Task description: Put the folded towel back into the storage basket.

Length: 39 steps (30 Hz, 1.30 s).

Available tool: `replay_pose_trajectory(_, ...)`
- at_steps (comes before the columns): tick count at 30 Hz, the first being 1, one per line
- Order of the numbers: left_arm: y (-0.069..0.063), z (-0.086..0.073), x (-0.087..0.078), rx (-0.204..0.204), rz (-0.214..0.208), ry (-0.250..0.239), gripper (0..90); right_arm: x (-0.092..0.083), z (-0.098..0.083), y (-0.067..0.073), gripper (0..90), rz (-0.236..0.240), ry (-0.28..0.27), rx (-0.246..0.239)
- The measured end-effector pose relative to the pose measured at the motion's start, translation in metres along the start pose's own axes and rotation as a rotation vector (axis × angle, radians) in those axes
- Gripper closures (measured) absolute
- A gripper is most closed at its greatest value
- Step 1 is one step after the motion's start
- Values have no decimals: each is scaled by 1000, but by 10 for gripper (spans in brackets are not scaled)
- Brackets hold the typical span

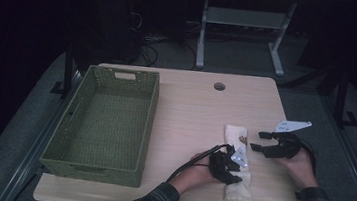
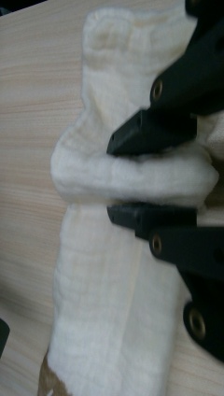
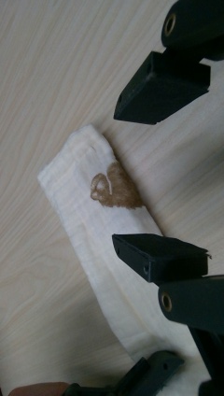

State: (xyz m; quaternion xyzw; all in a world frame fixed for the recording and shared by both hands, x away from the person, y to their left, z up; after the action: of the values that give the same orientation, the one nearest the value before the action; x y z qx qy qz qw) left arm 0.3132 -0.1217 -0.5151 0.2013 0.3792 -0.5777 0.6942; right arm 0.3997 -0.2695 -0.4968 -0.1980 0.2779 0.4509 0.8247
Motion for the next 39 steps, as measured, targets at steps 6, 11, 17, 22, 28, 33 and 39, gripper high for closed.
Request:
replay_pose_trajectory(6, -4, 0, -1, -29, -8, 10, 781, -4, 8, 3, 321, 50, -28, -27)
replay_pose_trajectory(11, -6, -2, -4, -46, -34, 32, 798, -7, 28, 5, 323, 101, -23, -115)
replay_pose_trajectory(17, -14, -5, -5, -55, -56, 36, 797, 18, 49, 6, 325, 193, 40, -212)
replay_pose_trajectory(22, -18, -8, -7, -67, -74, 48, 796, 54, 49, 1, 334, 243, 78, -238)
replay_pose_trajectory(28, -20, -9, -7, -72, -92, 49, 794, 71, 42, -2, 347, 271, 107, -242)
replay_pose_trajectory(33, -19, -9, -7, -75, -97, 50, 793, 76, 36, 1, 405, 299, 132, -245)
replay_pose_trajectory(39, -19, -9, -7, -78, -98, 51, 795, 76, 33, 5, 485, 303, 131, -291)
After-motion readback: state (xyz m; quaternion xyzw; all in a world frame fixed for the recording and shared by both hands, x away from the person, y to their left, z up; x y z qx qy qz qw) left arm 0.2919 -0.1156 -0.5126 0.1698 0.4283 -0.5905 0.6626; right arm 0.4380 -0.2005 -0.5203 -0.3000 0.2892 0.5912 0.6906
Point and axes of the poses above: each handheld gripper's, and its own axes: x roughly forward along the jaws, z roughly out of its top, y roughly to its left, the point moved 7 cm from there along x, roughly forward along the jaws, and after that the axes turned 12 degrees about -x, right-handed, at the moved point
